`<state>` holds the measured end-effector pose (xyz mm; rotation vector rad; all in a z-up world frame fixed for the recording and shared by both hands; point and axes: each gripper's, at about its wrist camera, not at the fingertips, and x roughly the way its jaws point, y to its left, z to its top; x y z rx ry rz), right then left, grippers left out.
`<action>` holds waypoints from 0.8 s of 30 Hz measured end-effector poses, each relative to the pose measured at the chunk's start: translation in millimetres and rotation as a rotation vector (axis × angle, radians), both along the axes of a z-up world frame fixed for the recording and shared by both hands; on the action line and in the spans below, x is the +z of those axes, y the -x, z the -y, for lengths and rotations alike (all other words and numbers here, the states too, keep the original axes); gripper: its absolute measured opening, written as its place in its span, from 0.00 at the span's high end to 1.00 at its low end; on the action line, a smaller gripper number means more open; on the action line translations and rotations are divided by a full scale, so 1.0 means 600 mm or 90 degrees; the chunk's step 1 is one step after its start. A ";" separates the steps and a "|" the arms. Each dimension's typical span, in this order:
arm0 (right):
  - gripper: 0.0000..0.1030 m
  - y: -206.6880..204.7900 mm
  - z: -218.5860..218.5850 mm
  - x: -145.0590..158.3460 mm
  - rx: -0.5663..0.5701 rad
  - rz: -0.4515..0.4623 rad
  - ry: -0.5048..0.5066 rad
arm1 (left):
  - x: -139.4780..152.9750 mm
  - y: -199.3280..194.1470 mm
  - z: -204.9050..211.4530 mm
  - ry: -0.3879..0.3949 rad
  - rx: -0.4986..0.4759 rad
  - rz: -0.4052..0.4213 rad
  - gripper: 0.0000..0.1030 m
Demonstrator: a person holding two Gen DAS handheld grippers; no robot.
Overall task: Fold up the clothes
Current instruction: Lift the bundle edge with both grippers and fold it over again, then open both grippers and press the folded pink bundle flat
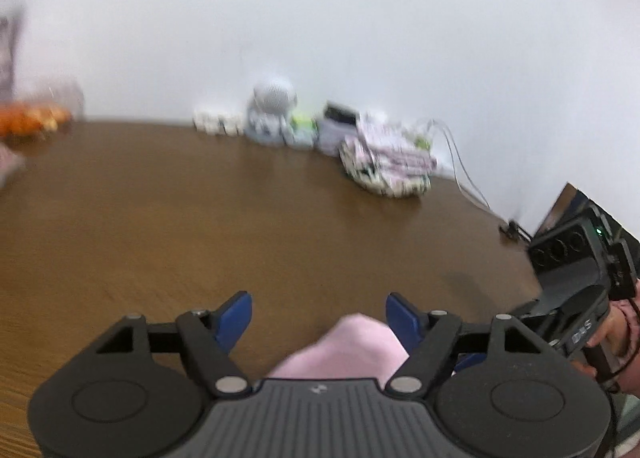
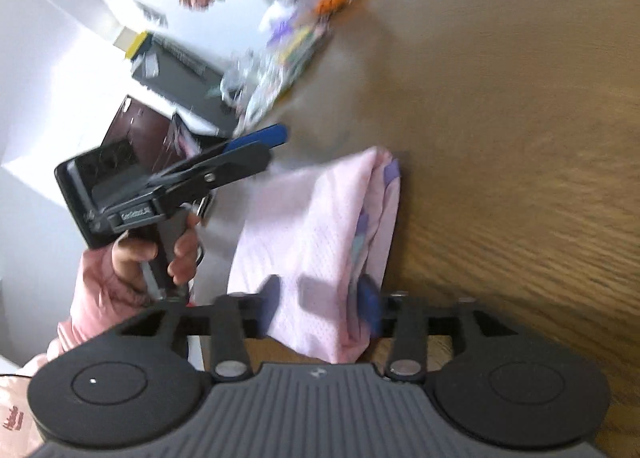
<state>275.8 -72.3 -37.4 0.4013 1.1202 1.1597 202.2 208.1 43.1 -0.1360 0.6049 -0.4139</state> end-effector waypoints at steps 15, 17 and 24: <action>0.68 0.207 -0.078 0.067 -0.100 0.374 0.163 | -0.056 0.039 0.083 -0.179 -0.129 -0.014 0.88; 0.68 0.221 -0.100 0.052 -0.092 0.392 0.197 | -0.056 0.037 0.086 -0.181 -0.127 -0.020 0.88; 0.68 0.251 -0.103 0.053 -0.111 0.389 0.170 | -0.020 0.033 0.072 -0.129 -0.089 -0.005 0.39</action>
